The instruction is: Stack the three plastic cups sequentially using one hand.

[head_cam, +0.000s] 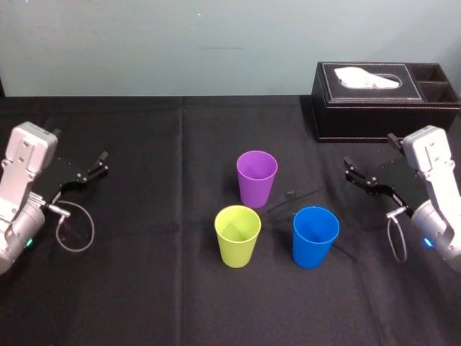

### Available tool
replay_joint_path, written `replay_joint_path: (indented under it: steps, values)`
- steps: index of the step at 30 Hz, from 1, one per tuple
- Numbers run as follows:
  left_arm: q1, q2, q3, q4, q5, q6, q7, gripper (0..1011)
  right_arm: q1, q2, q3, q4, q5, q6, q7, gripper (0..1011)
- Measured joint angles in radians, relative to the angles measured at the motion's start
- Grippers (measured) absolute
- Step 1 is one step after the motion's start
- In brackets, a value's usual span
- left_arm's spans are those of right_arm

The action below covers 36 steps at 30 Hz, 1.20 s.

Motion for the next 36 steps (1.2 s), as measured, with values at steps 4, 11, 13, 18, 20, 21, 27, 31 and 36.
replay_joint_path:
  steps: [4, 11, 13, 18, 20, 21, 27, 31, 36]
  values:
    - [0.0, 0.0, 0.0, 0.0, 0.0, 0.0, 0.0, 1011, 0.0, 0.0, 0.0, 0.0, 0.0, 0.0, 0.0, 1003]
    - [0.0, 0.0, 0.0, 0.0, 0.0, 0.0, 0.0, 1011, 0.0, 0.0, 0.0, 0.0, 0.0, 0.0, 0.0, 1003]
    - [0.0, 0.0, 0.0, 0.0, 0.0, 0.0, 0.0, 1012, 0.0, 0.0, 0.0, 0.0, 0.0, 0.0, 0.0, 1003]
    - [0.0, 0.0, 0.0, 0.0, 0.0, 0.0, 0.0, 1011, 0.0, 0.0, 0.0, 0.0, 0.0, 0.0, 0.0, 1003]
    - [0.0, 0.0, 0.0, 0.0, 0.0, 0.0, 0.0, 1011, 0.0, 0.0, 0.0, 0.0, 0.0, 0.0, 0.0, 1003]
    - [0.0, 0.0, 0.0, 0.0, 0.0, 0.0, 0.0, 1011, 0.0, 0.0, 0.0, 0.0, 0.0, 0.0, 0.0, 1003]
    - [0.0, 0.0, 0.0, 0.0, 0.0, 0.0, 0.0, 1011, 0.0, -0.006, 0.004, 0.0, 0.0, 0.0, 0.005, 1003]
    - [0.0, 0.0, 0.0, 0.0, 0.0, 0.0, 0.0, 1011, -0.007, -0.008, 0.021, -0.011, 0.013, -0.002, 0.029, 1003]
    - [0.0, 0.0, 0.0, 0.0, 0.0, 0.0, 0.0, 1012, -0.038, 0.007, 0.059, -0.046, 0.069, -0.012, 0.088, 1003]
